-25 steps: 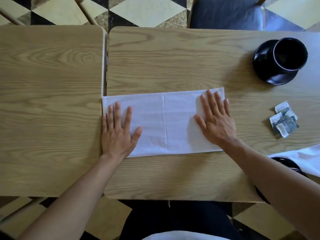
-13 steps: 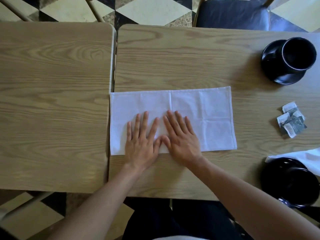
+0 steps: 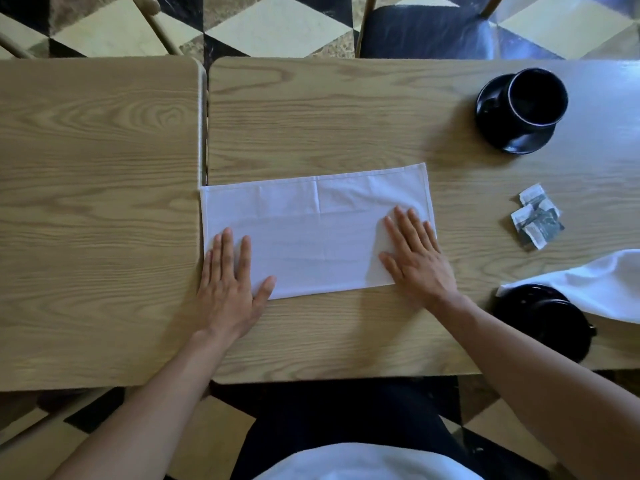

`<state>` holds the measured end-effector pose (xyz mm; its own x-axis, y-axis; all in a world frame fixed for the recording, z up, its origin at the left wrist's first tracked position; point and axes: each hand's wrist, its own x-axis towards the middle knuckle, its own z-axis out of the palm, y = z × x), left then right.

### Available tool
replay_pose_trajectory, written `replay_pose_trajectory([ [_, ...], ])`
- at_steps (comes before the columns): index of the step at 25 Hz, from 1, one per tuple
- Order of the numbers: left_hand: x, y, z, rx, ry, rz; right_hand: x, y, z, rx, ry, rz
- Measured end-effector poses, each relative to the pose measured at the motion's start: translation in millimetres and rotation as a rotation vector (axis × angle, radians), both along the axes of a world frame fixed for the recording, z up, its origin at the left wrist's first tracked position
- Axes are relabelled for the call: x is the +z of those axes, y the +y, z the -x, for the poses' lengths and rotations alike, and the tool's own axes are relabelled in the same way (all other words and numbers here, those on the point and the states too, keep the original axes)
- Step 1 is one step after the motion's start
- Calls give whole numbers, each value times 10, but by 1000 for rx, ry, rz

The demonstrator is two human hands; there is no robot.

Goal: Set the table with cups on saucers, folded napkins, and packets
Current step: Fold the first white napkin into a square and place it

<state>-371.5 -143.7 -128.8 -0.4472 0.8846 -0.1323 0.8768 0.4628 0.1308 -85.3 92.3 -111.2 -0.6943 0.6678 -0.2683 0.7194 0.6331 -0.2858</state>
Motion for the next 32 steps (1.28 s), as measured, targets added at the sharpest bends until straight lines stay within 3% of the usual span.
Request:
replay_pose_trajectory([
  [2,119,66,-22,36,-4,-3,97,-31,-32,-208,143,46],
  [4,279,351,-53,20,9,-63,212,-82,-37,-555,260,25],
  [6,433,794,-161,-114,-39,-134,284,-152,-63,-839,259,74],
  [8,526,1279,-391,-367,-98,-196,326,-210,-133,-943,214,95],
  [12,556,2138,-1052,-882,-128,-82,369,-249,-231,-994,123,114],
  [21,525,2871,-1496,-1280,-15,32,420,-119,-318,-1085,173,371],
  [27,760,3176,-1317,-1484,-17,15,651,-202,-247,-1006,524,385],
  [32,1064,3403,-708,-1523,-35,-197,877,-390,-3,-851,797,461],
])
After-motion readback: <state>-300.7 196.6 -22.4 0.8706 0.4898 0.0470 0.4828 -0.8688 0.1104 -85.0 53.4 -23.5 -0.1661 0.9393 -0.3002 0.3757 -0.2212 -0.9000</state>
